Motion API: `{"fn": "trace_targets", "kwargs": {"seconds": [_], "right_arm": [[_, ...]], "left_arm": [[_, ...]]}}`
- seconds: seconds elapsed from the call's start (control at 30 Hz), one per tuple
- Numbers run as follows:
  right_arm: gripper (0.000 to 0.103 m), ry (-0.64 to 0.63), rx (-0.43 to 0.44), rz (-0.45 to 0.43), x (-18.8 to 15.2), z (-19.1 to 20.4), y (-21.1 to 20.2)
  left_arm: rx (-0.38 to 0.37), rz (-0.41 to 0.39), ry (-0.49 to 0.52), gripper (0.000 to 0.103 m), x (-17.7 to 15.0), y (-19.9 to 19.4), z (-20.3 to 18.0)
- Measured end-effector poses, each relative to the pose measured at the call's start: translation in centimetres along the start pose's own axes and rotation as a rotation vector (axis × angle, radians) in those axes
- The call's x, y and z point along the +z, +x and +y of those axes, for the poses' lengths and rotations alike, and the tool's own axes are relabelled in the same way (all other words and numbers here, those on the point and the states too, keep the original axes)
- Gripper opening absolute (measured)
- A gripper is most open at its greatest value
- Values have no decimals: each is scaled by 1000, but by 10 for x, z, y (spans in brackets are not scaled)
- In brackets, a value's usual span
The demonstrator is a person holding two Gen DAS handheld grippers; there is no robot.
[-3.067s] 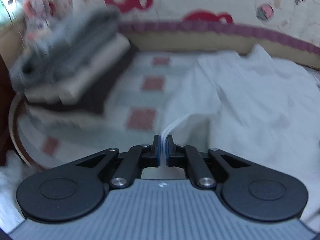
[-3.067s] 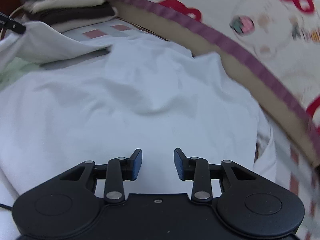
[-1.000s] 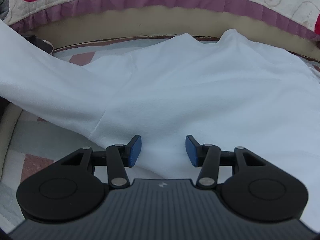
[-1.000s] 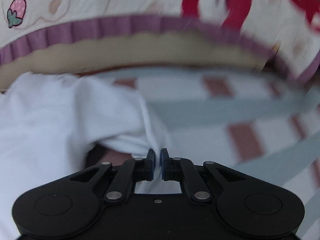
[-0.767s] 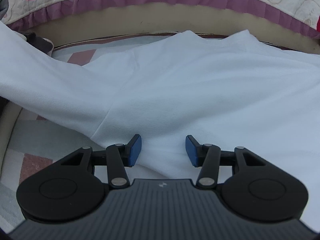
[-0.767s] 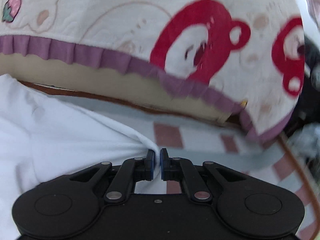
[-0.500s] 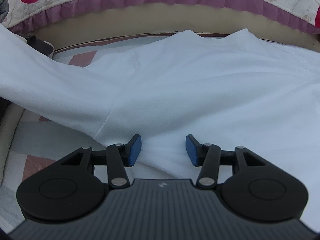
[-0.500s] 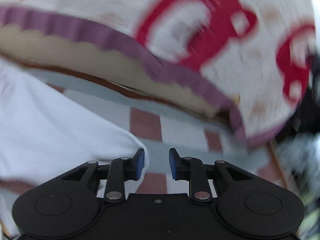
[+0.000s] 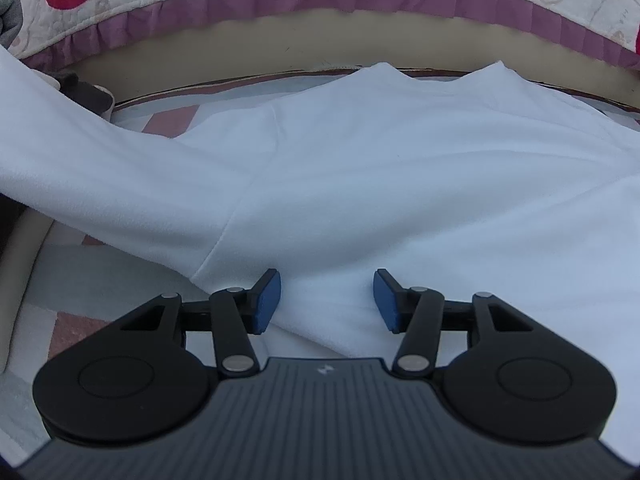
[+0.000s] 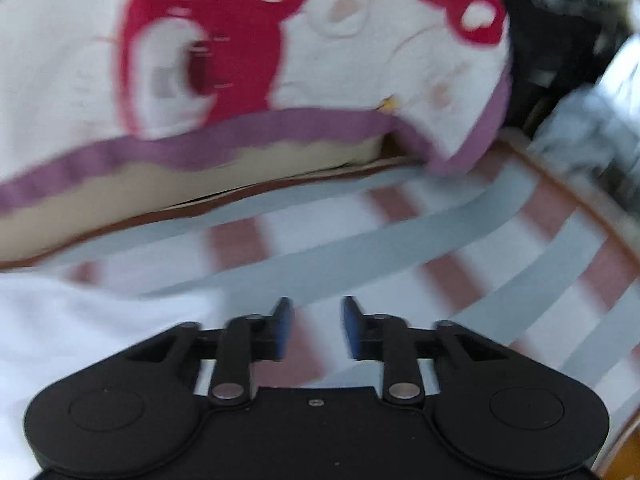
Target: Fold clothes
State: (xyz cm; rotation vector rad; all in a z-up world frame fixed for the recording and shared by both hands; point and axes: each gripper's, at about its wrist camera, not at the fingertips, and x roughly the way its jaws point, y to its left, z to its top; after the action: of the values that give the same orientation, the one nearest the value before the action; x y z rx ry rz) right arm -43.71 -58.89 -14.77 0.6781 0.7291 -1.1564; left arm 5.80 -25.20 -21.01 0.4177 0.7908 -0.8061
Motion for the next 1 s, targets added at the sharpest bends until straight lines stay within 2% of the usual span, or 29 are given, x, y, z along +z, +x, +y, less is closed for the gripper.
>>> {"fn": "trace_targets", "kwargs": {"seconds": [0.03,0.13,0.2,0.27,0.33,0.5,0.57,0.6,0.63,0.7,0.8,0.9,1.0], "right_arm": [[57,32,32,5,-3,-3,-5],[59,101,140,55,-28,5,-12],[60,91,178,89,-51,23,-10],[60,27,197,91,-73,38,-11],[60,-106,207,89,-94,53,-12],[60,-557,194,91,-132,88,-10],[64,-595,177,59,-137,90,-6],[61,-571,180,49,-133,87,-2],[47,-533,187,47,-126,82,1],[3,-416,197,59,-104,66,8],[3,-391,78,-60,-60,44,-6],[3,-329,-59,-180,0,9,-28],[3,-264,-240,-292,53,-29,-49]], "left_arm": [[2,0,-7,51,0,0,0],[12,-4,-24,51,0,-1,0],[20,-12,-23,51,-1,-3,-1],[25,-21,-17,51,-2,-6,-2],[33,-26,-14,51,-2,-9,-1],[43,-25,-40,51,-2,-9,6],[49,-23,-37,51,-2,-8,6],[56,-23,-27,51,-3,-9,4],[62,-23,-17,51,-3,-9,3],[76,-23,7,51,-5,-10,0],[89,-22,16,52,-5,-8,1],[90,-24,0,52,-4,-7,3],[100,-24,13,54,-5,-6,2]]}}
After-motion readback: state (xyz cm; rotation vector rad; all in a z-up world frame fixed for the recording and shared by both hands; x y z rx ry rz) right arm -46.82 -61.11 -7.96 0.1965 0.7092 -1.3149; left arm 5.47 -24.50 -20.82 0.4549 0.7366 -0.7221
